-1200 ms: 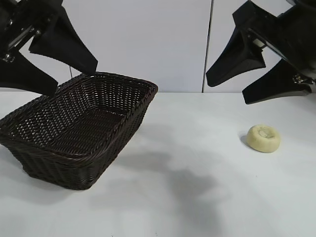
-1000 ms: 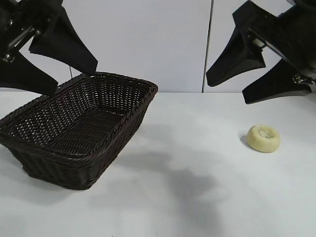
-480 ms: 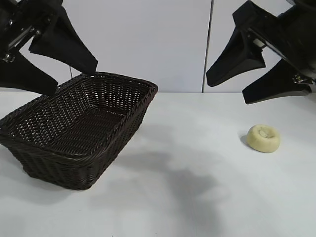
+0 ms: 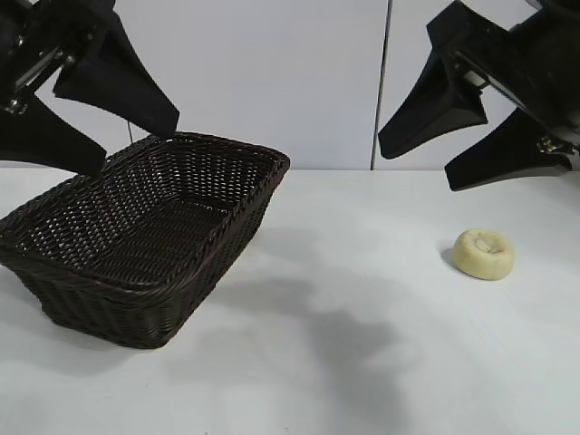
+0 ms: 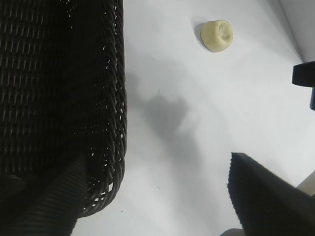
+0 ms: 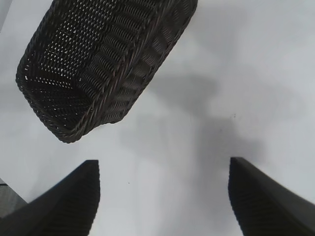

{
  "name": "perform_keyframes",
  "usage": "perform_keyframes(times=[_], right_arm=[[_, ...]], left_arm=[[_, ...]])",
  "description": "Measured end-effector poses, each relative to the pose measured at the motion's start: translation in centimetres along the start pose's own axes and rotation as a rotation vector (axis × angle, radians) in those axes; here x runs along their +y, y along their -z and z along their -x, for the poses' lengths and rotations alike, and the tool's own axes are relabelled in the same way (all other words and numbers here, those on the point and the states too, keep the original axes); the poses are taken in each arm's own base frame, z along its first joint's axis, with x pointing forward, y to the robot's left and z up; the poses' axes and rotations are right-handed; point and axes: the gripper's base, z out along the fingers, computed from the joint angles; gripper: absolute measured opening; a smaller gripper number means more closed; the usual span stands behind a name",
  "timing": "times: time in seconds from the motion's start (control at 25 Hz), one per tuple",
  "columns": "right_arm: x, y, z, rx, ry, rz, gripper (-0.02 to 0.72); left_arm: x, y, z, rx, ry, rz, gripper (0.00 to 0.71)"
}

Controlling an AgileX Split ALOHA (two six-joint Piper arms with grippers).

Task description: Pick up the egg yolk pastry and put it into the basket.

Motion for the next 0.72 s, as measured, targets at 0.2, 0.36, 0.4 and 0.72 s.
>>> perform_keyframes(times=[0.2, 0.36, 0.4, 0.72], right_arm=[[0.0, 0.0, 0.0, 0.000, 0.000, 0.000, 0.529], [0.0, 0.0, 0.0, 0.000, 0.000, 0.000, 0.529], [0.0, 0.0, 0.0, 0.000, 0.000, 0.000, 0.529], [0.0, 0.0, 0.0, 0.001, 0.000, 0.000, 0.529]], left_arm=[[-0.2, 0.0, -0.3, 0.043, 0.467, -0.016, 0.571], [0.3, 0.0, -0.4, 0.036, 0.680, 0.049, 0.571], [0.5, 0.0, -0.5, 0.035, 0.723, 0.075, 0.571], [2.5, 0.4, -0.9, -0.037, 0.965, 0.304, 0.571]])
